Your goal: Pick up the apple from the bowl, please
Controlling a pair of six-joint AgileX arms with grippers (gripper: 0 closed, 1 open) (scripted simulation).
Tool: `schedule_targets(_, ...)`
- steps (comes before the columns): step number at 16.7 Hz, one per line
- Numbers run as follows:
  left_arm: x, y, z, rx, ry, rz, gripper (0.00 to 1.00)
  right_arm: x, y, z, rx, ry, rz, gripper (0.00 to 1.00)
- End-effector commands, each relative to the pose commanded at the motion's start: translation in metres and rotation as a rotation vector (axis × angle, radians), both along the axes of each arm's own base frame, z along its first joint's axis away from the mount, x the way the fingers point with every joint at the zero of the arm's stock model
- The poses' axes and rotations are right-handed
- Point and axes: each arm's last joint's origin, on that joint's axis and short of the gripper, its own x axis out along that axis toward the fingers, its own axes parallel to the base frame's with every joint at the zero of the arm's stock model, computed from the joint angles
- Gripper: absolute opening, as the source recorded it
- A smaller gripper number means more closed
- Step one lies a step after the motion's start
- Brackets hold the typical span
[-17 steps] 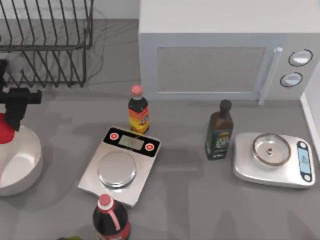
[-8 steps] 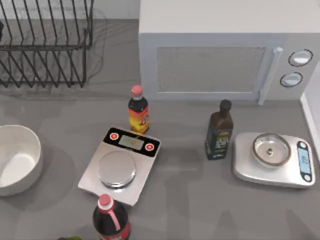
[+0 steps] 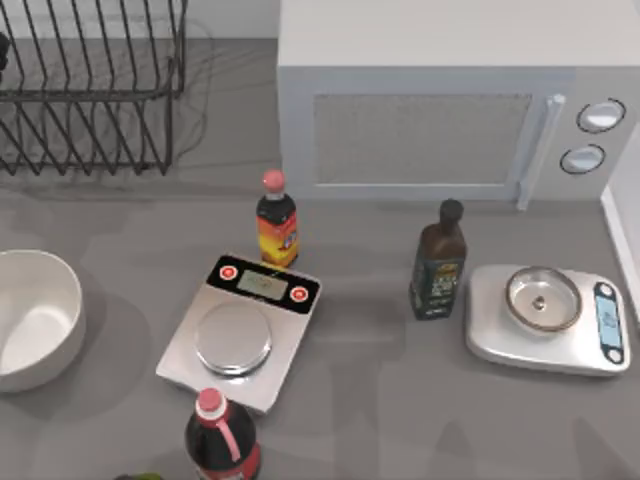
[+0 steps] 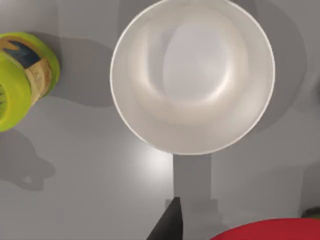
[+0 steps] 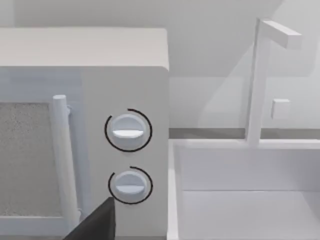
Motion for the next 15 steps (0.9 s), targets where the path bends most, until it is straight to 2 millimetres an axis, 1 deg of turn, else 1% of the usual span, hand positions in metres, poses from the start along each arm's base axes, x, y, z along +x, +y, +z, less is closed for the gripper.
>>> schedule_targets(2,0.016,-0.018,-0.010,-0.002,0.010,0.001,0.00,0.000,0.000,0.000,0.000,0.000,0.000,1.00)
schedule_targets(3,0.025,-0.033,-0.018,-0.002,0.016,0.001,0.00,0.000,0.000,0.000,0.000,0.000,0.000,1.00)
schedule_targets(4,0.034,-0.052,-0.027,-0.003,0.023,0.001,0.00,0.000,0.000,0.000,0.000,0.000,0.000,1.00)
schedule_targets(6,0.048,-0.100,-0.047,-0.002,0.033,0.002,0.00,0.000,0.000,0.000,0.000,0.000,0.000,1.00)
schedule_targets(8,0.053,-0.148,-0.068,-0.001,0.040,0.004,0.00,0.000,0.000,0.000,0.000,0.000,0.000,1.00)
schedule_targets(9,0.055,-0.168,-0.079,0.000,0.042,0.004,0.00,0.000,0.000,0.000,0.000,0.000,0.000,1.00)
schedule_targets(10,0.055,-0.183,-0.087,0.001,0.044,0.004,0.00,0.000,0.000,0.000,0.000,0.000,0.000,1.00)
schedule_targets(11,0.055,-0.194,-0.094,0.001,0.044,0.005,0.00,0.000,0.000,0.000,0.000,0.000,0.000,1.00)
schedule_targets(12,0.056,-0.200,-0.098,0.001,0.043,0.005,0.00,0.000,0.000,0.000,0.000,0.000,0.000,1.00)
schedule_targets(15,0.056,-0.201,-0.098,0.001,0.043,0.005,0.00,0.000,0.000,0.000,0.000,0.000,0.000,1.00)
